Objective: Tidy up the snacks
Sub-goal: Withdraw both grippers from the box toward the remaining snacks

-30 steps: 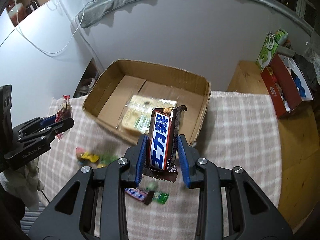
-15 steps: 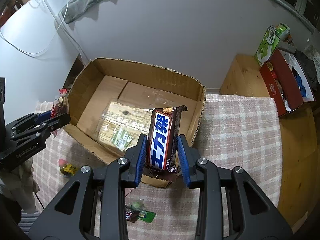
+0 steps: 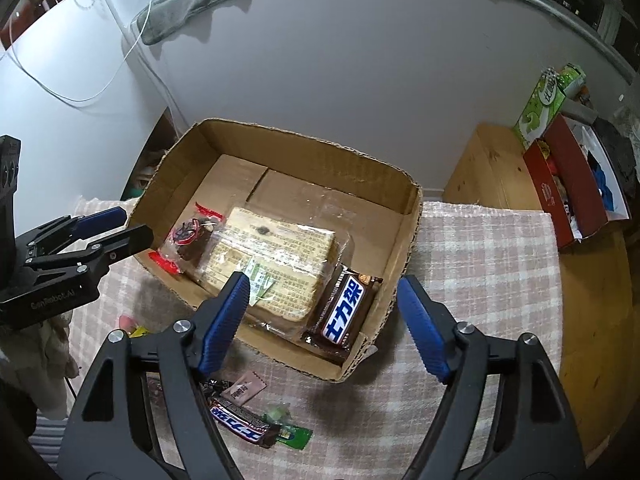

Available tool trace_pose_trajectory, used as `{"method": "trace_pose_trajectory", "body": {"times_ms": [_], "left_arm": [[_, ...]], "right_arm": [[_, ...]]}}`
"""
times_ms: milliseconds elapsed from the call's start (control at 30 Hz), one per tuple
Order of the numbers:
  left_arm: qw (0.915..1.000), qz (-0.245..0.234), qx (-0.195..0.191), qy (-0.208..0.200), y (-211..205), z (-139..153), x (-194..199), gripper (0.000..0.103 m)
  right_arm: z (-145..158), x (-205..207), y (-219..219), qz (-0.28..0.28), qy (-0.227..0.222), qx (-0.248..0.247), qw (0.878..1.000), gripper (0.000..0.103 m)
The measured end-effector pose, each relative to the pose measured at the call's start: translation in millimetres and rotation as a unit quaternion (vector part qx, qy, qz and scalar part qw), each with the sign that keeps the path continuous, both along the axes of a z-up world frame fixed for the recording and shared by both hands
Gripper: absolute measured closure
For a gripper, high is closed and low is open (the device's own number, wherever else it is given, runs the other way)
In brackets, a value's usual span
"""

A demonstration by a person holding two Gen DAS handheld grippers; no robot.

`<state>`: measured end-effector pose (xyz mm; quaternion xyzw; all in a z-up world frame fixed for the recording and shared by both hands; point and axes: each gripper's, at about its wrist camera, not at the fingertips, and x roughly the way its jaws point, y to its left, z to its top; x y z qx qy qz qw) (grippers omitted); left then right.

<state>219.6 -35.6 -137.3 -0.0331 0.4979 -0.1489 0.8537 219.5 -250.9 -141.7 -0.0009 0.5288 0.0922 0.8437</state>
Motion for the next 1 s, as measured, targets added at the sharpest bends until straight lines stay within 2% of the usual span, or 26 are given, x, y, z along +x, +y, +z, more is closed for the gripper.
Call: {"method": "trace_pose_trajectory", "body": {"times_ms": [300,567,767,1000], "left_arm": [[0.9998,0.016,-0.012,-0.005,25.8,8.7,-22.7,0.041],[0.9988,0.043,-0.021,0.007,66.0,3.2,-61.9,0.041],[0.9974,0.069,-0.018,0.016,89.9,-5.4,-93.8,0.041],[0.9955,0.082,-0.020,0.044,97.2,-25.7,-121.1,0.041]], "right_arm": [[8.8,-16.2,4.1,0.010,-0.004,0.016,1.000,0.024],[15.4,-45.5,0.9,0.022,-0.004,0.035,0.999,0.024],[6.8,-71.8,0.4,0.044,0.011,0.035,0.998,0.024],[-11.7,-101.9,5.9,0.087,0.033,0.030,0.995,0.024]]}}
